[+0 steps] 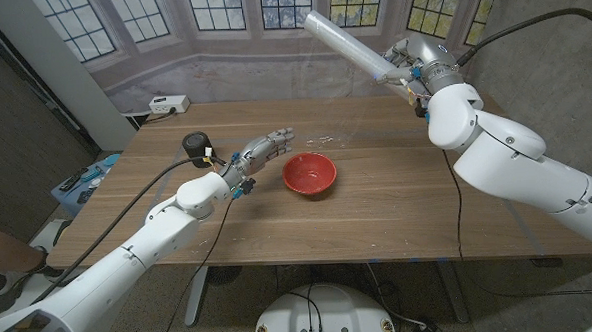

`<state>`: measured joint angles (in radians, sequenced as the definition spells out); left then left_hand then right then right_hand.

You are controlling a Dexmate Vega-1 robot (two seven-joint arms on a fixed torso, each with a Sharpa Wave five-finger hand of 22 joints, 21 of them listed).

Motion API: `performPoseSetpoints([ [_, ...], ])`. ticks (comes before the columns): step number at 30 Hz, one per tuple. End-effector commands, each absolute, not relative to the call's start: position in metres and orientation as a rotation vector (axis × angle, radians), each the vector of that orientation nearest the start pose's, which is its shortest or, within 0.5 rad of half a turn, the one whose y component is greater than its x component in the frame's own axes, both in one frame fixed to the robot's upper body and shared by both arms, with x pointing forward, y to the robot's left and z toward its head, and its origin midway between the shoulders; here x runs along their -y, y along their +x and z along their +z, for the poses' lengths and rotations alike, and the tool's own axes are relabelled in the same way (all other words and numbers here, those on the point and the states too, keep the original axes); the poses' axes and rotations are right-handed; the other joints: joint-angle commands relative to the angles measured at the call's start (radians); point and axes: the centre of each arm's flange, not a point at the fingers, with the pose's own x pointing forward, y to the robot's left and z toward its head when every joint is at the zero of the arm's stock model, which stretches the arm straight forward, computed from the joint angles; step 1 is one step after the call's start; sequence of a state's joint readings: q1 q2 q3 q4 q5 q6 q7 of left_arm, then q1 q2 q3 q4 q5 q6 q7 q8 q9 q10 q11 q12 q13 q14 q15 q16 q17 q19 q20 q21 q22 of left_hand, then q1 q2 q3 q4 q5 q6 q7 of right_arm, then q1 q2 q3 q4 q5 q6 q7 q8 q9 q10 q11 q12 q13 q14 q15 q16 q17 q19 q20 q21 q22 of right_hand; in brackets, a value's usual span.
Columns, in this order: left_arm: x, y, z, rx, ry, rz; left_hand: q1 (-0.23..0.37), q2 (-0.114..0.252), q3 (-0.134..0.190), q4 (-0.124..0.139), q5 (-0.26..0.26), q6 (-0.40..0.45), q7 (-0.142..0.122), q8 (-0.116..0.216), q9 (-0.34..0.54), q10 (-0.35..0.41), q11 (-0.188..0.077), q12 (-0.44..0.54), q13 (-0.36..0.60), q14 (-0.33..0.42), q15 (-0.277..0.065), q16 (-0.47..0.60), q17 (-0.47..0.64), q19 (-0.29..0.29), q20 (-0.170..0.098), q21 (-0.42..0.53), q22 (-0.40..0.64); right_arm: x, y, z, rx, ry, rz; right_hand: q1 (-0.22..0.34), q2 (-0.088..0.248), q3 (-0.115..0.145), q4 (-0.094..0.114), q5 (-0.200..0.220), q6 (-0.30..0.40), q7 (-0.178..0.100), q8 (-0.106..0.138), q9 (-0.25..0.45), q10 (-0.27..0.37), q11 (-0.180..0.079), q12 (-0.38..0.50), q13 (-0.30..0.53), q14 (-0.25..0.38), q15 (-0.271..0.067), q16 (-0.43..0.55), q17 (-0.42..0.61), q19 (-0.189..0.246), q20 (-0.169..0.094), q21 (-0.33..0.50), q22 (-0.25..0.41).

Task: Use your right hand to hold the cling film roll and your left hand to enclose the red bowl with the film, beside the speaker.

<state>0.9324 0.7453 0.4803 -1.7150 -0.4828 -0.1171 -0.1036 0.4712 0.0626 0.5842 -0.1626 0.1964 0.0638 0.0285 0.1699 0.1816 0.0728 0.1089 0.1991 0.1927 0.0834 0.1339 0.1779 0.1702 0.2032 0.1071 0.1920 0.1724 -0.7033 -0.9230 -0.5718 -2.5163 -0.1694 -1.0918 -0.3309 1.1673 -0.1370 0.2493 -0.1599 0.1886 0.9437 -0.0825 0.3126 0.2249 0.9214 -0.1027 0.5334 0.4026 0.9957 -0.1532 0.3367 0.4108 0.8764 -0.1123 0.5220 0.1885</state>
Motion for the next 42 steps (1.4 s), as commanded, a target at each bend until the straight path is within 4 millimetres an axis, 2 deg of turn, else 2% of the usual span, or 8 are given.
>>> performPoseSetpoints([
  [1, -0.217, 0.564, -0.031, 0.581, 0.439, -0.523, 0.002, -0.009, -0.008, 0.001, -0.004, -0.009, 0.002, 0.003, -0.001, -0.009, 0.003, -0.006, 0.004, -0.006, 0.004, -0.003, 0.001, -0.005, 0.0, -0.001, 0.001, 0.2, 0.423, 0.144, 0.675, -0.998, -0.418, 0.202, 0.209, -0.006, 0.0, 0.007, 0.049, -0.04, 0.005, 0.006, 0.025, -0.021, 0.006, 0.005, 0.009, -0.088, 0.004, 0.002, 0.008, -0.057, 0.007, 0.001],
  [15, -0.23, 0.56, -0.035, 0.62, 0.493, -0.429, 0.02, -0.012, -0.008, -0.007, -0.003, -0.008, 0.005, 0.011, -0.001, -0.007, 0.0, -0.001, 0.004, 0.004, -0.001, 0.003, 0.001, 0.004, -0.002, 0.003, 0.001, 0.188, 0.4, 0.141, 0.72, -0.988, -0.409, 0.206, 0.211, -0.013, 0.0, 0.009, 0.053, -0.034, 0.001, 0.007, 0.028, -0.016, 0.006, 0.009, 0.013, -0.089, 0.006, 0.007, 0.009, -0.056, 0.017, 0.001],
  [26, -0.247, 0.548, -0.04, 0.667, 0.555, -0.282, 0.044, -0.013, -0.006, -0.013, -0.003, 0.003, 0.009, 0.019, -0.001, 0.004, 0.002, 0.006, 0.004, 0.015, -0.006, 0.006, 0.002, 0.014, -0.003, 0.005, 0.001, 0.185, 0.395, 0.139, 0.724, -0.981, -0.386, 0.211, 0.212, -0.017, -0.002, 0.009, 0.054, -0.029, -0.002, 0.008, 0.033, -0.011, 0.006, 0.009, 0.017, -0.089, 0.008, 0.011, 0.011, -0.057, 0.023, 0.001],
  [34, -0.261, 0.539, -0.043, 0.721, 0.566, -0.15, 0.072, -0.017, -0.007, -0.015, -0.004, 0.034, 0.012, 0.029, -0.001, 0.032, -0.009, 0.017, 0.004, 0.04, -0.015, 0.011, 0.002, 0.037, -0.008, 0.011, 0.001, 0.183, 0.388, 0.133, 0.727, -0.97, -0.371, 0.215, 0.211, -0.019, -0.003, 0.01, 0.056, -0.028, -0.003, 0.009, 0.029, -0.008, 0.005, 0.011, 0.019, -0.088, 0.008, 0.013, 0.011, -0.056, 0.027, 0.001],
  [42, -0.261, 0.536, -0.042, 0.737, 0.562, -0.14, 0.083, -0.019, -0.008, -0.015, -0.005, 0.05, 0.015, 0.034, -0.001, 0.038, -0.008, 0.018, 0.004, 0.047, -0.016, 0.012, 0.002, 0.042, -0.007, 0.011, 0.001, 0.181, 0.385, 0.128, 0.726, -0.961, -0.36, 0.218, 0.212, -0.022, -0.003, 0.01, 0.059, -0.027, -0.006, 0.01, 0.033, -0.009, 0.007, 0.015, 0.018, -0.088, 0.008, 0.015, 0.008, -0.054, 0.031, 0.001],
])
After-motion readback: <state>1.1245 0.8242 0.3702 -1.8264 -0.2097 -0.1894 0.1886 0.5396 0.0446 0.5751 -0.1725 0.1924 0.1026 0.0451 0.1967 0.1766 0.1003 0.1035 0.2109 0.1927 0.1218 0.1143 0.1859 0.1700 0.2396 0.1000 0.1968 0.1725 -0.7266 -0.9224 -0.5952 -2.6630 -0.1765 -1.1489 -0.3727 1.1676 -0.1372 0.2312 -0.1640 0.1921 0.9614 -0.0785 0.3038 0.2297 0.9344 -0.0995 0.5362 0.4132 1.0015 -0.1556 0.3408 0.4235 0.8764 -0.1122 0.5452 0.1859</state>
